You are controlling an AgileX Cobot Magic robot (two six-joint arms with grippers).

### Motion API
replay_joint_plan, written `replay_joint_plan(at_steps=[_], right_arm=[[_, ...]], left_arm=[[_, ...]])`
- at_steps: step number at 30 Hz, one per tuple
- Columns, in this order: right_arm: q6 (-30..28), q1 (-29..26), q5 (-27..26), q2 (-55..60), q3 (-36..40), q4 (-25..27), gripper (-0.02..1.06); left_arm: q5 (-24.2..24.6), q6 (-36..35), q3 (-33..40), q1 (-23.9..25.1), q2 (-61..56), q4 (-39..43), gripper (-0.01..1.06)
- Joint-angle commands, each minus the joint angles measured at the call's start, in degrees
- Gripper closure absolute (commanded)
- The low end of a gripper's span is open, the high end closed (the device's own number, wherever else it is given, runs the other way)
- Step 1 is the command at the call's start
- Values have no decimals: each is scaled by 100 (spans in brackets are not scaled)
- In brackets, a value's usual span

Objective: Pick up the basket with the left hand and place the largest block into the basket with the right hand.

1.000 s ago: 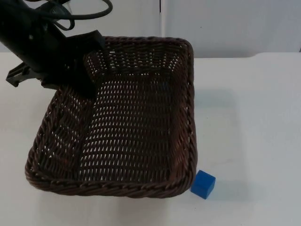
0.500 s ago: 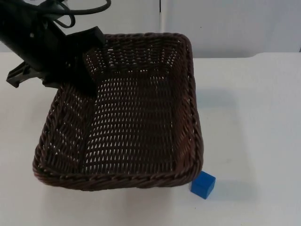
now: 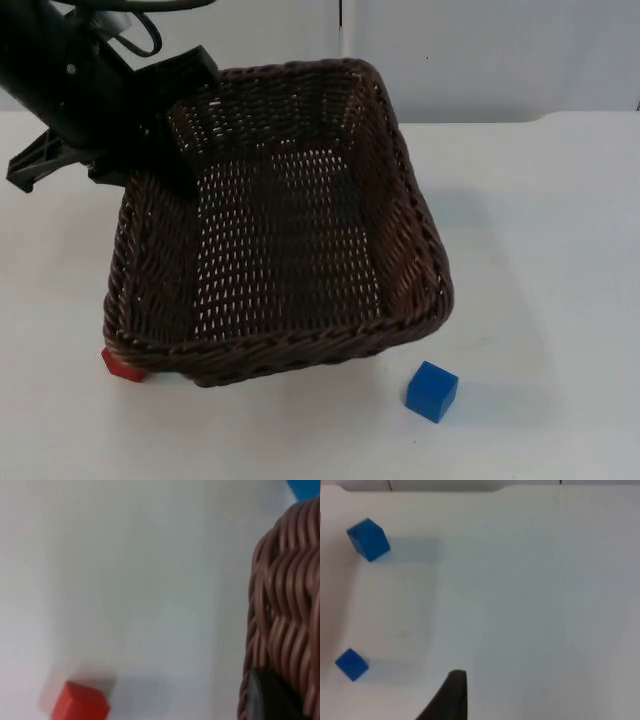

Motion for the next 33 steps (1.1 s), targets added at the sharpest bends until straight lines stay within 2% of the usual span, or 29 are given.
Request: replay_joint_plan(at_steps=[1,6,13,17,26,33], right_arm=[[-165,-36,-323,156,-56,136,0],[-393,-36,-761,743,-56,405,0],[-1172,-36,-1383,1858,-56,1283,0],[-1350,-36,-1613,2372,-56,1466,0],[-1379,-29,-2127,3416,-85,1540,0],[-1436,-29,-2164,4363,-749,1540,0]], left_arm=[[14,-405,-37,46,-104,257,105],[26,-823,-37,46,-104,659,105],[26,-858,-37,46,-104,671,105],[26,-877,-37,46,-104,669,105],[26,-877,-37,46,-104,669,105],[26,-877,-37,46,-104,669,105]])
